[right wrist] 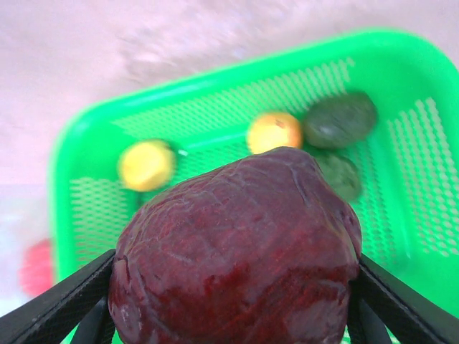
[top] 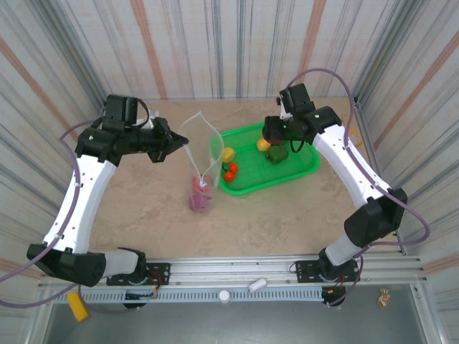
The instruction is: Place the food in the zip-top bag and seal the zipper
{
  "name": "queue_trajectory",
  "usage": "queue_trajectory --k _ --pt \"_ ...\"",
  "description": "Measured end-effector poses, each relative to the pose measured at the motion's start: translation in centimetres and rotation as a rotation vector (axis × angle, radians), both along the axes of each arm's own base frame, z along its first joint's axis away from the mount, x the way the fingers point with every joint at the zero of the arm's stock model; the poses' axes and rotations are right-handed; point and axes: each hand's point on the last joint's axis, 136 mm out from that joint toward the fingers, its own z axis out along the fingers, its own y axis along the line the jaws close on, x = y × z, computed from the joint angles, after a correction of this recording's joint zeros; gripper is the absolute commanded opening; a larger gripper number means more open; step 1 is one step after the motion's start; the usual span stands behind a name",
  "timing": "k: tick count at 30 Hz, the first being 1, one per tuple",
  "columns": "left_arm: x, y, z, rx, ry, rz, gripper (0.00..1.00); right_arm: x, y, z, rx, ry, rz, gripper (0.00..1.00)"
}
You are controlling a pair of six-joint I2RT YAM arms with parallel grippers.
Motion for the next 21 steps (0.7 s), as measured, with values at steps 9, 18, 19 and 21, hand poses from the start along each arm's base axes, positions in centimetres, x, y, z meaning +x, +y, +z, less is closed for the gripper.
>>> queue_trajectory --k 9,18,19,21 --pt "0.3 0.4 -1.0 0.014 0.035 0.041 0.00 -5.7 10.3 14.4 0.251 -0.256 0.320 0.62" --pt "0.9 0.1 -0.9 -0.010 0.021 0.045 0.00 -10.0 16.9 15.8 0.344 -0.231 0.542 0.62" --pt "0.9 0.0 -0.8 -0.017 0.024 0.040 0.00 -10.1 17.7 15.3 0.338 -0.217 0.554 0.62" --pt "0.9 -0.2 -0.6 -0.028 0.018 0.030 0.00 -10.1 18.9 13.9 0.317 -0.186 0.566 0.62"
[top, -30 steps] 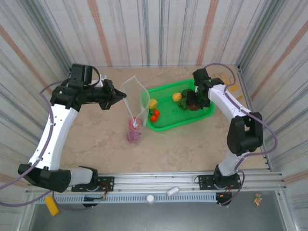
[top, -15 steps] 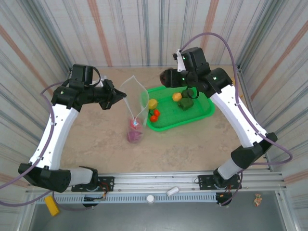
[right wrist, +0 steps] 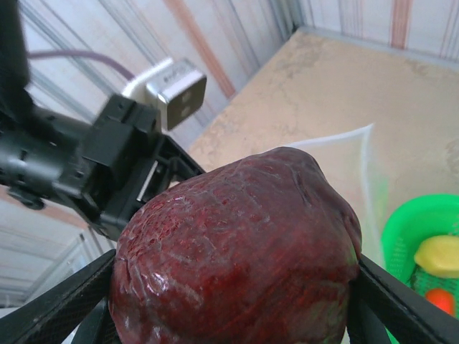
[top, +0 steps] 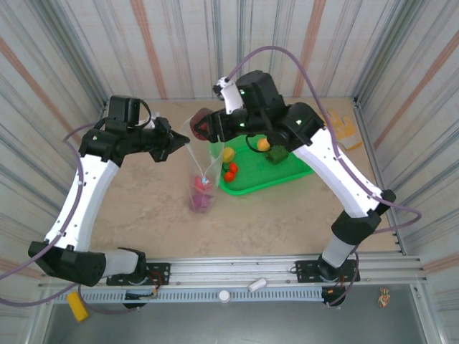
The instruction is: Place the food in the zip-top bag and seal the zipper
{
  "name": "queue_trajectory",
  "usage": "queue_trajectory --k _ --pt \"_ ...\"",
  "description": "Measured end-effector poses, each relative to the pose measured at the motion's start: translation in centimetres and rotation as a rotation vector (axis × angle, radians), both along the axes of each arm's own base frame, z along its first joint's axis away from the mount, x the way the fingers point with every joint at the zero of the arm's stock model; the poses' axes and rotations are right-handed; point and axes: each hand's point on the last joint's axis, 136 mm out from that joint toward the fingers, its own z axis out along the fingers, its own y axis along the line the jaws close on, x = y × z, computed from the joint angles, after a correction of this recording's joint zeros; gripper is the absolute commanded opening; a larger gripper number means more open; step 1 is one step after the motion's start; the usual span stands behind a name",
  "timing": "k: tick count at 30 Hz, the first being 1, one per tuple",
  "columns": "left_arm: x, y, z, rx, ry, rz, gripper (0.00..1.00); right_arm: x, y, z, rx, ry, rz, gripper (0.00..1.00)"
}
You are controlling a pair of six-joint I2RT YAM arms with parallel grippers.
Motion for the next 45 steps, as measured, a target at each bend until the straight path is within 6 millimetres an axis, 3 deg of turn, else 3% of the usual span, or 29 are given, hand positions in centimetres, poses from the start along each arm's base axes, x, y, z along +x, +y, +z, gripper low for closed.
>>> queue_trajectory --k 3,7,11,15,22,38,42,45 --pt "0.0 -0.2 0.4 -0.013 -0.014 -0.014 0.00 0.3 0.9 -2.5 -0.063 0.034 -0.005 0.62" --pt "0.2 -0.5 1.0 -0.013 -0.040 -0.039 0.00 1.4 0.4 -4.9 -0.152 0.045 -0.062 0.62" --pt "0.2 -0.6 1.6 -0.013 -0.068 -0.060 0.00 2.0 -0.6 -6.0 -0.227 0.025 -0.112 0.63" --pt "0.2 -0.7 1.7 -0.013 -0.077 -0.071 0.00 2.1 -0.9 -6.8 -0.276 0.014 -0.132 0.73" --pt "0.2 -0.9 1.6 -0.016 -0.076 -0.083 0.00 2.1 -1.0 -7.0 -0.305 -0.009 -0.134 0.82" --pt "0.1 -1.0 1.5 -0.023 -0.070 -0.091 0.00 2.2 -1.0 -7.0 -0.309 -0.014 -0.137 0.89" --pt "0.1 -1.0 1.5 -0.023 -0.070 -0.091 0.00 2.2 -1.0 -7.0 -0.309 -0.014 -0.137 0.84" --pt "0.1 -1.0 1.5 -0.022 -0.070 -0.091 0.00 2.0 -0.8 -7.0 -0.301 -0.008 -0.124 0.73"
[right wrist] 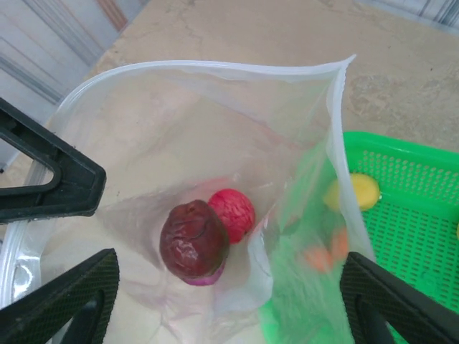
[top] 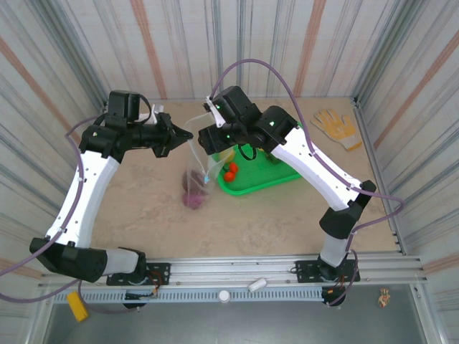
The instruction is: Place the food in the zip-top bag and seal the zipper
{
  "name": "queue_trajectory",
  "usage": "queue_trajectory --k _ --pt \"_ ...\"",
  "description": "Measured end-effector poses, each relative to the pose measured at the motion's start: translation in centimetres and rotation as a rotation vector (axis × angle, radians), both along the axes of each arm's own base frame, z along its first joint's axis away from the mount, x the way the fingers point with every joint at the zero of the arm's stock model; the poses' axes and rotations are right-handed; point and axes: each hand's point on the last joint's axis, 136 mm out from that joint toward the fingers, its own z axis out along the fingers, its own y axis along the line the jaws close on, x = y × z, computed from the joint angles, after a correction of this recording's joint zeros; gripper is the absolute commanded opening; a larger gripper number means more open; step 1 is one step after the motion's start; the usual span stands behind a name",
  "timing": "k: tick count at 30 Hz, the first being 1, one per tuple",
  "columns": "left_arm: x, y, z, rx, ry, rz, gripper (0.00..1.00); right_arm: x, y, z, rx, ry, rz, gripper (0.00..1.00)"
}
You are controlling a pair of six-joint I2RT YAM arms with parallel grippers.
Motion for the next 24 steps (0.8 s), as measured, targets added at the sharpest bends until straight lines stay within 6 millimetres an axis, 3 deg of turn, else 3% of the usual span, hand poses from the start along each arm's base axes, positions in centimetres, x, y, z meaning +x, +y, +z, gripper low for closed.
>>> queue_trajectory --k 4,9,12,16,18,20,24 --pt "0.0 0.0 -0.2 0.001 0.005 0.000 0.00 -0.3 0.4 0.3 0.025 0.010 0.020 0.63" --pt "0.0 0.0 -0.6 0.004 0.015 0.000 0.00 -0.5 -0.1 1.9 0.084 0.010 0.029 0.62" --pt "0.0 0.0 -0.6 0.004 0.015 0.001 0.00 0.5 -1.9 4.1 0.157 -0.004 -0.013 0.65" --pt "0.0 0.1 -0.7 0.007 0.016 0.003 0.00 3.2 -6.6 5.9 0.255 -0.004 -0.139 0.67" --pt "0.0 0.0 -1.0 0.009 0.024 0.003 0.00 4.7 -9.3 5.1 0.252 0.008 -0.223 0.67" --pt "0.0 0.0 -1.4 0.011 0.034 0.003 0.00 6.4 -11.9 2.7 0.201 0.031 -0.319 0.71" --pt "-0.1 -0.1 -1.6 0.011 0.036 -0.003 0.00 8.3 -15.6 -4.9 0.053 0.140 -0.446 0.83"
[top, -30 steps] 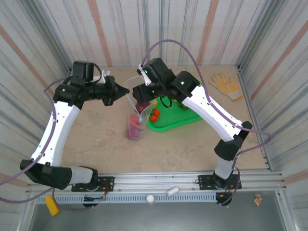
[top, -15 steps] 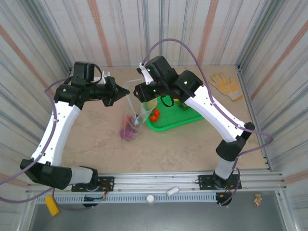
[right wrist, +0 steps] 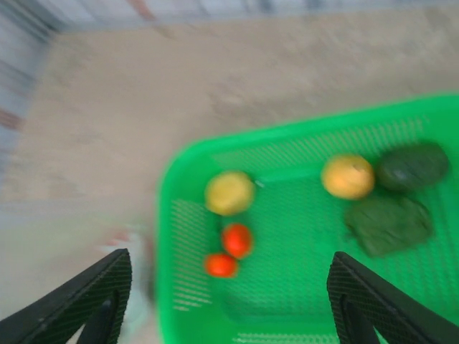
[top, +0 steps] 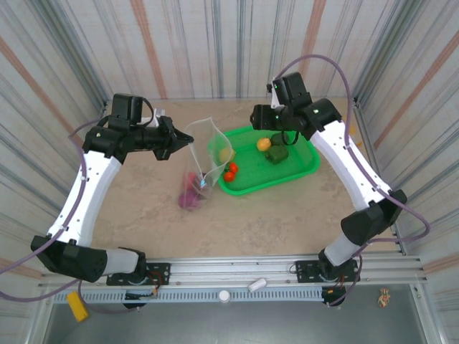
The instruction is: Place the food in the zip-top bag and seal the zipper
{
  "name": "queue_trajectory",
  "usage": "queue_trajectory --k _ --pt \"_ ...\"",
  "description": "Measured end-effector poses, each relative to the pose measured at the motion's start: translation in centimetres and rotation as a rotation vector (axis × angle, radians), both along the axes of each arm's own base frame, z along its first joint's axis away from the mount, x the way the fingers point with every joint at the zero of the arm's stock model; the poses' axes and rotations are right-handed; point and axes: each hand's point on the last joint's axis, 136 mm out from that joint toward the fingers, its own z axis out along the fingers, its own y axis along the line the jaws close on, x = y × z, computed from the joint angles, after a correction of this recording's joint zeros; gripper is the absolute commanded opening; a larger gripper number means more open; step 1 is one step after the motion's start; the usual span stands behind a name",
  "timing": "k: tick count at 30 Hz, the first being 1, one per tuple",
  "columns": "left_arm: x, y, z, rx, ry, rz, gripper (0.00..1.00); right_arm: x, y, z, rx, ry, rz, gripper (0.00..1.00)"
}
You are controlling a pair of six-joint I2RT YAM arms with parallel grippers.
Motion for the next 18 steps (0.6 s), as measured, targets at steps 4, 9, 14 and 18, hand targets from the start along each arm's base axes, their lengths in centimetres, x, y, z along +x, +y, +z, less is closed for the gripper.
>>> queue_trajectory --k 4,9,14,18 --pt "0.0 -0.1 0.0 -0.001 -0.002 -0.003 0.00 1.0 -3.2 -7.7 -0.104 0.167 -0.067 0.93" --pt "0.0 -0.1 0.1 -0.001 -0.003 -0.004 0.00 2.0 -6.5 -13.4 -0.167 0.288 -0.151 0.96" --pt "-0.1 -0.1 0.1 0.000 -0.008 -0.009 0.00 3.1 -8.7 -15.2 -0.089 0.335 -0.337 0.90" --pt "0.0 -0.1 0.1 0.003 -0.015 -0.013 0.00 3.8 -9.2 -16.3 0.024 0.389 -0.543 0.87"
